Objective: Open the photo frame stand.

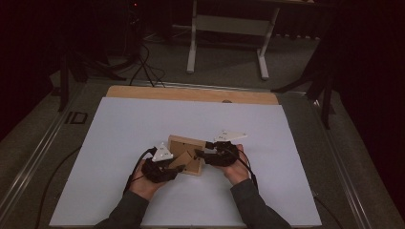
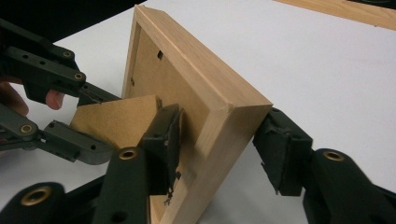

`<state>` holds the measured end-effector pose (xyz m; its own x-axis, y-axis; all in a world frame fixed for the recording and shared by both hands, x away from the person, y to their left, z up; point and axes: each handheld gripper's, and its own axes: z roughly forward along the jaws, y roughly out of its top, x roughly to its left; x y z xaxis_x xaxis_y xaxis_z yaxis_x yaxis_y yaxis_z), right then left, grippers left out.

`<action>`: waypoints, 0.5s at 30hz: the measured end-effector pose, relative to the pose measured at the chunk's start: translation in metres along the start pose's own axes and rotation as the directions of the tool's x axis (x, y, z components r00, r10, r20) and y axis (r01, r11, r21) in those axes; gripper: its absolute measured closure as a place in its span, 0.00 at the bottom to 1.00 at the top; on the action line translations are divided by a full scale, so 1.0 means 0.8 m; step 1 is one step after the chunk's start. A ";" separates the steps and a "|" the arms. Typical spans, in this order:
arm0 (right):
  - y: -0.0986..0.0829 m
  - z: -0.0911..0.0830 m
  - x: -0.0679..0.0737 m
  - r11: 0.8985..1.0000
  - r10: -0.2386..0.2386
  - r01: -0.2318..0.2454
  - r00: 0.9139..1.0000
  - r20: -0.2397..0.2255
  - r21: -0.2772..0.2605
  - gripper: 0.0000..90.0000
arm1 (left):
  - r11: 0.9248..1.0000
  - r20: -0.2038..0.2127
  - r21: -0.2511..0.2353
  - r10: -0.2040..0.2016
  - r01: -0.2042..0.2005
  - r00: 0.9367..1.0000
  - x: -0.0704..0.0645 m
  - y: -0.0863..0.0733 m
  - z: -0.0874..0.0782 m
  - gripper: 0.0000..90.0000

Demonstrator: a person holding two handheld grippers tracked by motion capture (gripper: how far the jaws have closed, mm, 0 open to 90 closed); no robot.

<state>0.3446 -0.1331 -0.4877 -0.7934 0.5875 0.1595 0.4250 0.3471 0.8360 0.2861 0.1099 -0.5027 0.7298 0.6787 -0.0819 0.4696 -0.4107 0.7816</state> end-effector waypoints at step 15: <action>0.005 -0.012 0.006 0.997 -0.064 0.065 0.998 0.018 -0.051 0.65 | 1.000 -0.008 0.017 0.001 0.000 1.000 0.007 0.004 0.006 0.77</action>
<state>0.3382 -0.1357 -0.4783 -0.8112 0.5768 0.0962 0.3496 0.3465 0.8705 0.2938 0.1093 -0.5037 0.7259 0.6835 -0.0762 0.4775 -0.4212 0.7711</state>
